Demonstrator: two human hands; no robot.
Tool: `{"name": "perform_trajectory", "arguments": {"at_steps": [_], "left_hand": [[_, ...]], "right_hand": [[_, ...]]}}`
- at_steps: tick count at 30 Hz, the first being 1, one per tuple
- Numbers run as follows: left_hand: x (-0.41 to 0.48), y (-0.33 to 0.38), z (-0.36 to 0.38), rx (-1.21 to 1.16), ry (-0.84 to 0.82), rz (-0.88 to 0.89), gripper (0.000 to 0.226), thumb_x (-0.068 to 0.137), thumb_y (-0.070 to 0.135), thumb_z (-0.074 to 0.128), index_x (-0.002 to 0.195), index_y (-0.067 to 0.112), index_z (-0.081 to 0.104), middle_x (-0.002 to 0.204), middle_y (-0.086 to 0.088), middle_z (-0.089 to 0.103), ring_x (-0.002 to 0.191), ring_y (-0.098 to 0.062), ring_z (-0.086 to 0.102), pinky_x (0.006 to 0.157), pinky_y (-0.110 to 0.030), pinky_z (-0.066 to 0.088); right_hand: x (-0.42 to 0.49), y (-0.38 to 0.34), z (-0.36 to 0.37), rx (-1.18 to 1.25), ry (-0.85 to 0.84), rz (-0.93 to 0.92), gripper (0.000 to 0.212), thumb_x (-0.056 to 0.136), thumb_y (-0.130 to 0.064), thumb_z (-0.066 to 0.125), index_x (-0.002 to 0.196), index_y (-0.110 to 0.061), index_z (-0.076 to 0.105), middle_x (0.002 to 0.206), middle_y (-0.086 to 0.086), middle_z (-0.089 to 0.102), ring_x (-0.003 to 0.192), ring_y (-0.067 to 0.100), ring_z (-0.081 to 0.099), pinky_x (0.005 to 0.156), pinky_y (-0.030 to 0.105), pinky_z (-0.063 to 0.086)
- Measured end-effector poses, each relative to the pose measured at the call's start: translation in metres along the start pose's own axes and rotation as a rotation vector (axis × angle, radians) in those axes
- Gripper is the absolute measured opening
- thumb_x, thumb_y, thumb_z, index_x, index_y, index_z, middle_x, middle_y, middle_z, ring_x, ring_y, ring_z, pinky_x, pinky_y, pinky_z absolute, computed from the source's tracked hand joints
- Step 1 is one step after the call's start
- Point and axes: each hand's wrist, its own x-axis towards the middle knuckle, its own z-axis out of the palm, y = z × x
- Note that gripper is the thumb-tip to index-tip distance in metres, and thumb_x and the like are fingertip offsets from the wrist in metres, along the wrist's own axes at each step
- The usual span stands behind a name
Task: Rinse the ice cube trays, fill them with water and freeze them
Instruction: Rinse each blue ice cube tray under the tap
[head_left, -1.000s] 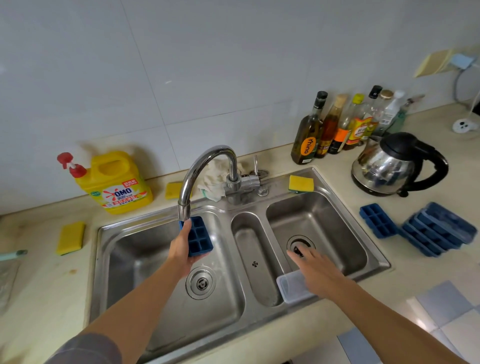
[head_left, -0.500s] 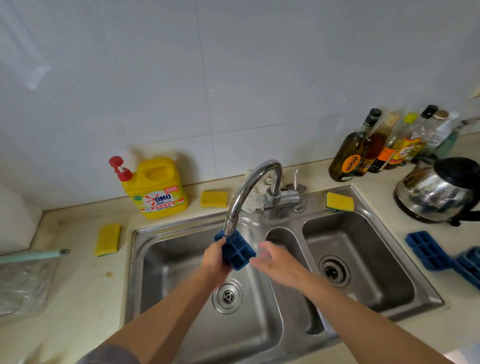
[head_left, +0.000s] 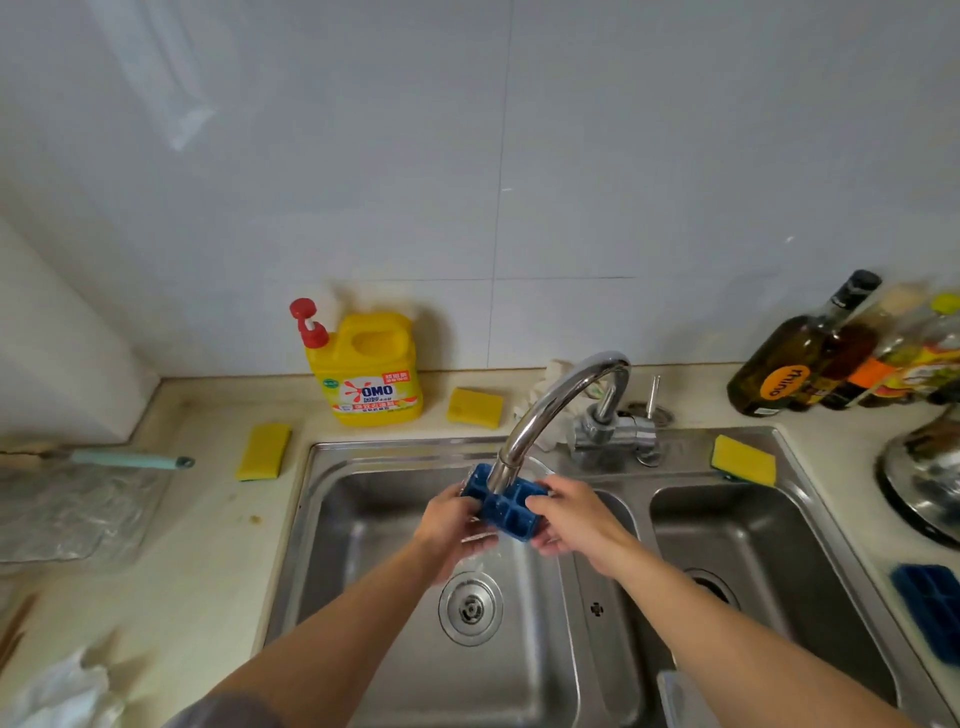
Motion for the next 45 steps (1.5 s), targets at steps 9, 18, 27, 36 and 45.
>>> {"name": "perform_trajectory", "arguments": {"at_steps": [9,18,27,36,45], "left_hand": [[-0.012,0.007,0.019,0.126,0.159,0.089,0.013,0.096,-0.002,0.05,0.108,0.003,0.054,0.097,-0.023,0.07,0.074,-0.029,0.074,0.061,-0.033,0.059],[-0.018,-0.001,0.005,0.198,0.172,0.049,0.014,0.101,0.007,0.048,0.112,0.011,0.054,0.1,-0.017,0.072,0.074,-0.025,0.077,0.062,-0.031,0.06],[-0.01,-0.002,0.004,0.227,0.076,0.012,0.025,0.095,0.004,0.043,0.112,0.011,0.061,0.078,-0.01,0.075,0.07,-0.023,0.073,0.062,-0.033,0.058],[0.002,-0.001,0.012,0.041,0.027,0.012,0.031,0.096,0.002,0.046,0.112,0.02,0.064,0.086,-0.008,0.078,0.076,-0.024,0.073,0.067,-0.035,0.059],[-0.009,0.004,0.005,0.021,0.002,0.104,0.026,0.095,0.001,0.052,0.12,0.006,0.058,0.096,-0.018,0.075,0.081,-0.028,0.073,0.071,-0.035,0.059]], "right_hand": [[0.024,0.021,-0.008,0.243,-0.057,0.165,0.024,0.096,-0.001,0.058,0.117,-0.011,0.059,0.106,0.018,0.07,0.086,0.031,0.071,0.068,0.041,0.062],[0.026,0.01,0.021,-0.061,0.153,-0.079,0.032,0.089,0.004,0.052,0.11,-0.018,0.062,0.102,0.005,0.068,0.09,0.022,0.065,0.078,0.037,0.055],[0.024,-0.002,0.024,-0.143,0.195,-0.195,0.035,0.09,-0.001,0.058,0.117,-0.023,0.059,0.102,-0.009,0.062,0.096,0.013,0.063,0.085,0.029,0.051],[0.03,0.006,0.015,-0.077,0.244,-0.146,0.039,0.092,0.004,0.055,0.124,-0.02,0.056,0.106,-0.002,0.064,0.099,0.024,0.067,0.084,0.04,0.058],[0.034,0.007,0.017,0.011,0.118,-0.018,0.048,0.085,-0.019,0.072,0.126,-0.022,0.048,0.115,0.002,0.063,0.102,0.019,0.064,0.071,0.035,0.057]]}}
